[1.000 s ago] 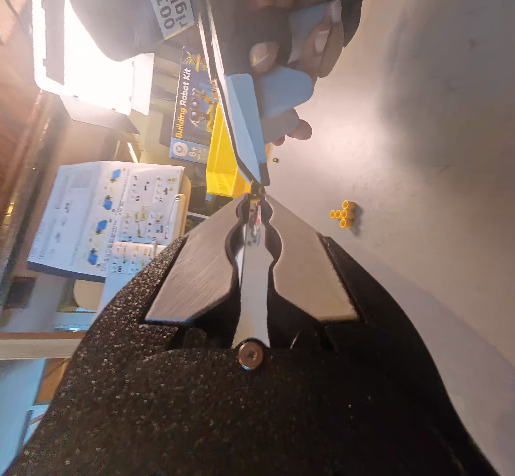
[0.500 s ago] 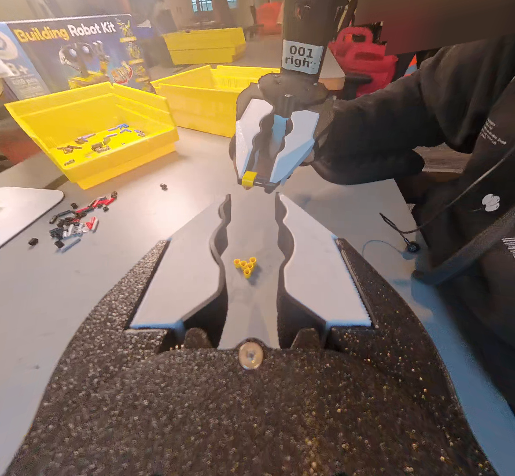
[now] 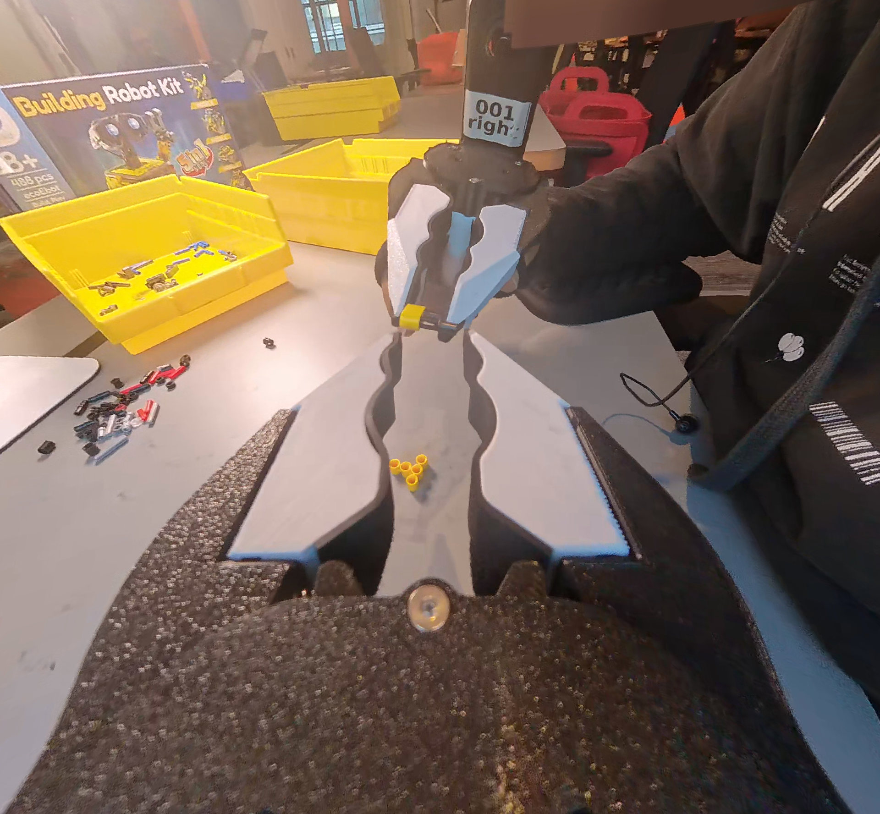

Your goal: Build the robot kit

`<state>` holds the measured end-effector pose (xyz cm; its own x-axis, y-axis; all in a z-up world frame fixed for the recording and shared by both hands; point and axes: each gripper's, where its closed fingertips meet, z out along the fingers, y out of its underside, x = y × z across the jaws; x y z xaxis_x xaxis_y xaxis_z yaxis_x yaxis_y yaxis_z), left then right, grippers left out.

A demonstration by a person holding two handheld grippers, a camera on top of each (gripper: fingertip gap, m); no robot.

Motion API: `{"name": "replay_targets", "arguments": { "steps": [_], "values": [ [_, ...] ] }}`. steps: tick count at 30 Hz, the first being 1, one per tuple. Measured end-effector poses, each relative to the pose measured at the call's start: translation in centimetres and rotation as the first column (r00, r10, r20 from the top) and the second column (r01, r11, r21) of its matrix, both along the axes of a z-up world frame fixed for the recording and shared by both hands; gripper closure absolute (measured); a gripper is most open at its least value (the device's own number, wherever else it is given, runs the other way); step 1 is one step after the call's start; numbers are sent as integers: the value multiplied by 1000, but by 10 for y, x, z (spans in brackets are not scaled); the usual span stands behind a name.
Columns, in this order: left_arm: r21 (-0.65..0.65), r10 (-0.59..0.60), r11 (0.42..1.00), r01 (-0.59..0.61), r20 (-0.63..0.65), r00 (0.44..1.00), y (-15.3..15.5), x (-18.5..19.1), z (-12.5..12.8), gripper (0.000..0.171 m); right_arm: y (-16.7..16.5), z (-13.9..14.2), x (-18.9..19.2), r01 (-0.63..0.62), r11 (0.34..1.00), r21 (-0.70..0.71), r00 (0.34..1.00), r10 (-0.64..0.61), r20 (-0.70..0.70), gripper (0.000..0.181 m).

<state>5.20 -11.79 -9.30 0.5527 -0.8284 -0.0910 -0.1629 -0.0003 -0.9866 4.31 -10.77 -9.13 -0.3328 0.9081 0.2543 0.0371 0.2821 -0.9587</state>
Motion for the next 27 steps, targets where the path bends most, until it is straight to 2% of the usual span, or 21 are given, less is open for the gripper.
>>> {"name": "replay_targets", "arguments": {
  "steps": [7,19,27],
  "values": [
    [28,7,1000,-5,-39,999,-1,1,-1,149,-6,-5,1,-25,999,20,1000,24,18,166],
    [134,6,991,16,-162,987,-10,7,-4,150,-15,-6,7,-31,987,156,1000,30,8,167],
    [173,8,985,27,-199,980,-13,8,-5,158,-22,-8,10,-30,972,232,999,34,-14,167]
  ]
}}
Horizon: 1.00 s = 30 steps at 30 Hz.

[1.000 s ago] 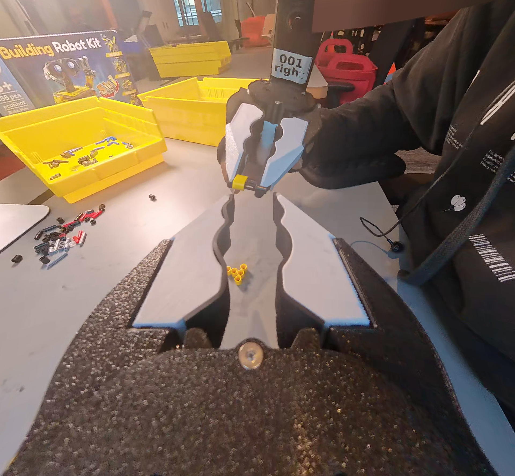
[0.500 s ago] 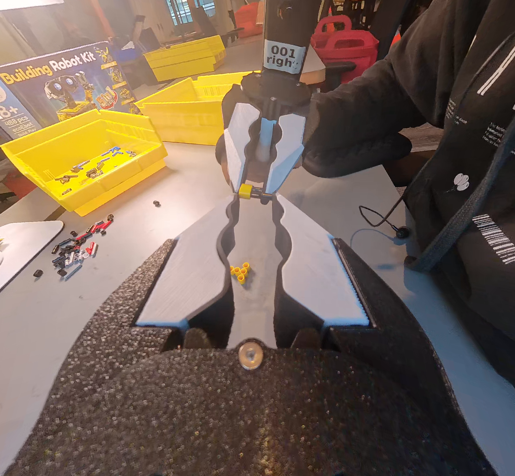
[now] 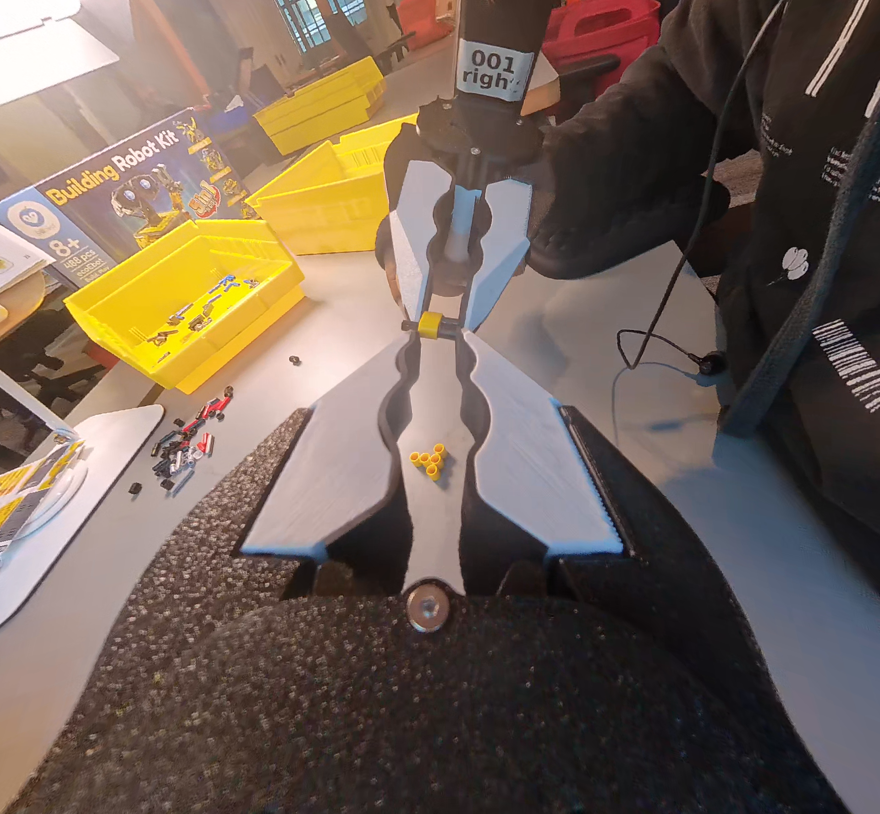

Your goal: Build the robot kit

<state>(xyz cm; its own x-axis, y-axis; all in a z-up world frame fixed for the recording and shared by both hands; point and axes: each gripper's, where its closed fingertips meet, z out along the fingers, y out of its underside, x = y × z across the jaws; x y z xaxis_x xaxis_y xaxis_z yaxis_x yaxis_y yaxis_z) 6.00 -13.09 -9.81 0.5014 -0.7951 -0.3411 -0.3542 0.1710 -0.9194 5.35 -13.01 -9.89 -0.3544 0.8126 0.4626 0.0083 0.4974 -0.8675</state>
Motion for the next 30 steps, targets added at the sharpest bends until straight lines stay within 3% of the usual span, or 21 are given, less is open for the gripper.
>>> {"name": "replay_targets", "arguments": {
  "steps": [13,20,25,30],
  "values": [
    [-76,-7,997,8,20,1000,3,-1,-9,158,2,-8,-1,16,1000,22,1000,-16,4,167],
    [-117,5,993,0,39,999,14,-8,-18,153,16,-19,-9,45,981,-191,996,-28,90,166],
    [-34,17,999,-19,-78,997,12,-6,-27,142,14,-21,-4,16,882,-471,973,96,212,166],
    [106,60,994,-36,-230,971,9,2,-31,149,-2,-31,0,40,735,-677,892,279,355,166]
  ]
}}
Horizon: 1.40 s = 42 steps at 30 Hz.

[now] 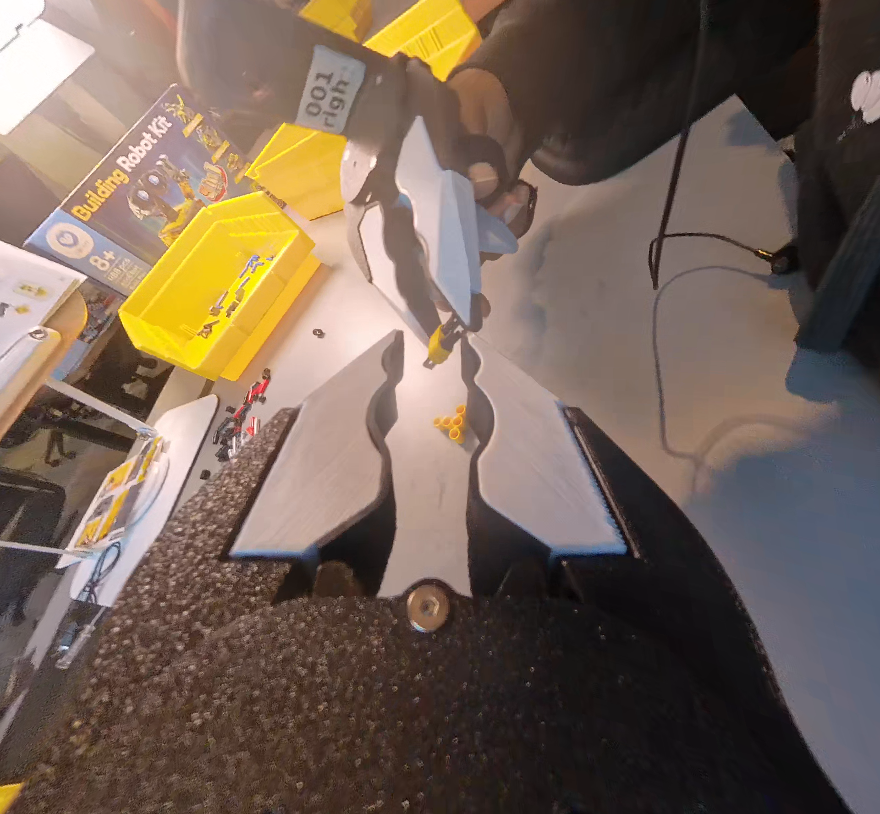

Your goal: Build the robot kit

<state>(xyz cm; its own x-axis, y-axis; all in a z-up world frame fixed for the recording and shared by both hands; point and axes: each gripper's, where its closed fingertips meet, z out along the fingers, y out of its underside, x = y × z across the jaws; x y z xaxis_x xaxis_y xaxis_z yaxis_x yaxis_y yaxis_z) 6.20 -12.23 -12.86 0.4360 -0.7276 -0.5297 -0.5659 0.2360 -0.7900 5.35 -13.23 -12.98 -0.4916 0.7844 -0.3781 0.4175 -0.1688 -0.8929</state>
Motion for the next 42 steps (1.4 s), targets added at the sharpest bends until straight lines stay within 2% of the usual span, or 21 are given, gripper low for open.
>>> {"name": "replay_targets", "arguments": {
  "steps": [2,6,9,11,13,14,16,17,18,19,26,30,35,36,38,42],
  "values": [
    [24,-6,1000,7,-38,999,-3,3,-2,162,-3,-1,1,-10,997,-75,999,13,42,166],
    [25,-13,1000,14,-55,998,-6,7,-2,164,-6,0,6,-41,968,-248,991,72,116,166],
    [-65,-3,998,5,23,1000,-4,6,-1,164,-5,1,6,-60,950,-306,989,97,109,165],
    [-206,15,978,19,164,986,-1,2,0,165,4,3,2,-28,981,-189,999,36,35,165],
    [-398,31,911,109,330,944,-2,1,2,165,16,10,0,27,999,37,996,-23,-84,159],
    [-466,48,871,152,389,920,-2,0,2,165,19,12,0,46,986,158,992,-27,-123,151],
    [-502,55,845,185,425,904,-2,1,0,165,17,6,1,51,936,348,991,-4,-134,139],
    [-500,44,846,186,414,909,-3,3,-2,165,15,1,-1,51,913,404,992,1,-127,142],
    [-498,36,849,177,389,920,-3,6,-5,165,11,-5,-2,43,899,435,993,10,-119,155],
    [-495,31,853,163,361,932,-4,6,-9,165,6,-9,-2,29,899,438,993,24,-116,161],
    [-500,-12,851,160,287,958,-11,13,-19,165,-2,-17,9,-87,953,291,993,106,-51,161],
    [-503,11,855,128,263,965,-9,8,-22,165,2,-14,4,-48,968,247,995,67,-71,164],
    [-501,34,860,99,249,968,-3,3,-26,165,7,-17,1,-19,964,266,997,37,-62,168],
    [-497,45,863,90,253,966,-1,2,-25,165,9,-15,1,-7,967,255,997,26,-73,178],
    [-495,50,864,91,264,963,0,-1,-23,165,12,-15,2,-2,972,235,998,17,-64,178],
    [-485,58,873,62,228,972,1,-2,-26,165,13,-18,0,14,954,300,998,6,-65,176]
  ]
}}
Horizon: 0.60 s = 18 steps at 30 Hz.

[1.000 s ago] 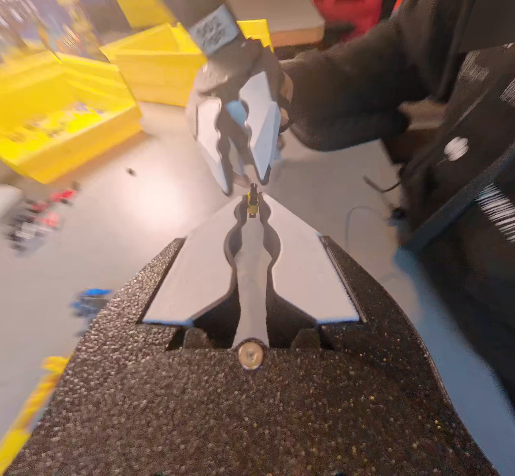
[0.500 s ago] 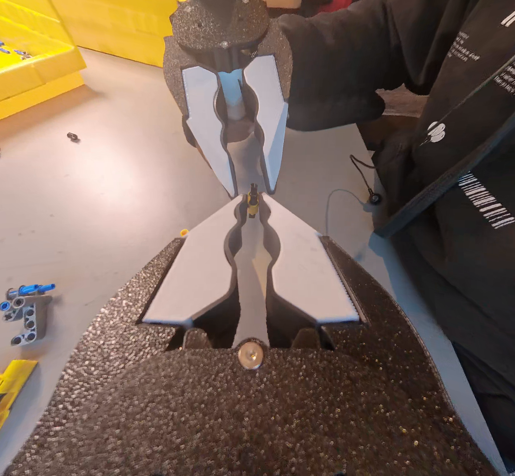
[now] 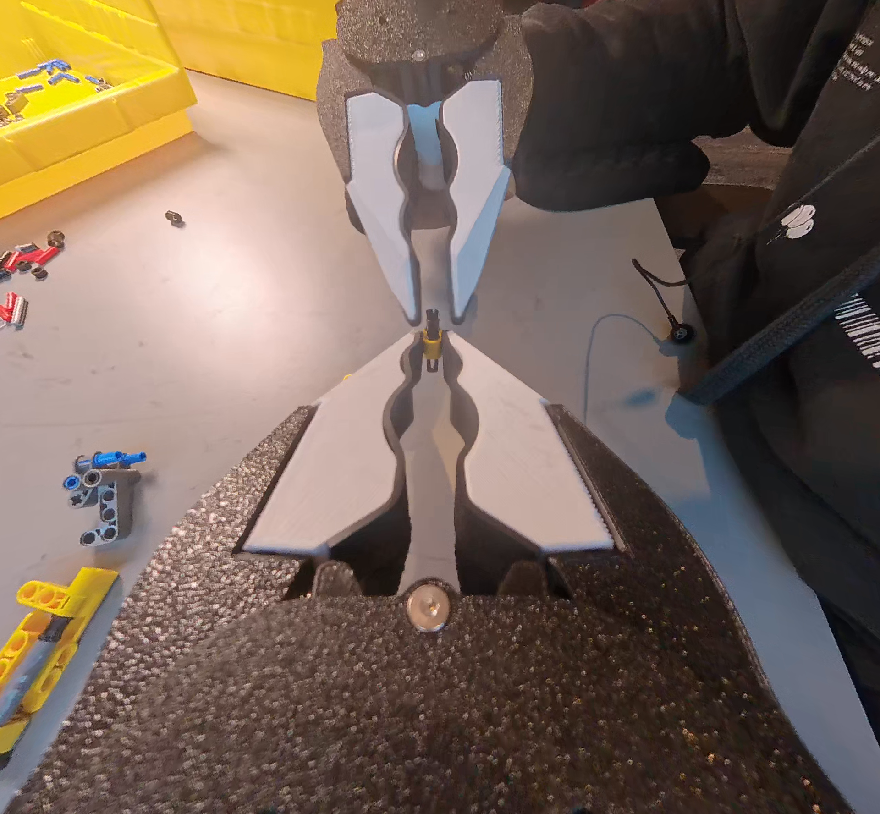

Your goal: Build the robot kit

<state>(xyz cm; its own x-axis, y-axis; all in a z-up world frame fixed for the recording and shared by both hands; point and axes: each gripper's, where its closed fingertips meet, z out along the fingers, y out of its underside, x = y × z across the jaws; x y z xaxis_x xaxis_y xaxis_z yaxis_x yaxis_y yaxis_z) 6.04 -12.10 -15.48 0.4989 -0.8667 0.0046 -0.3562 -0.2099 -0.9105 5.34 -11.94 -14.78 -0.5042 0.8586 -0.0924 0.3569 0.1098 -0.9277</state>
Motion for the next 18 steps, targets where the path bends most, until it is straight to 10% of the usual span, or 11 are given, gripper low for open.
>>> {"name": "replay_targets", "arguments": {
  "steps": [18],
  "values": [
    [-55,113,990,-130,-239,964,21,-26,-42,152,37,-13,4,117,992,44,988,-120,93,177]
  ]
}}
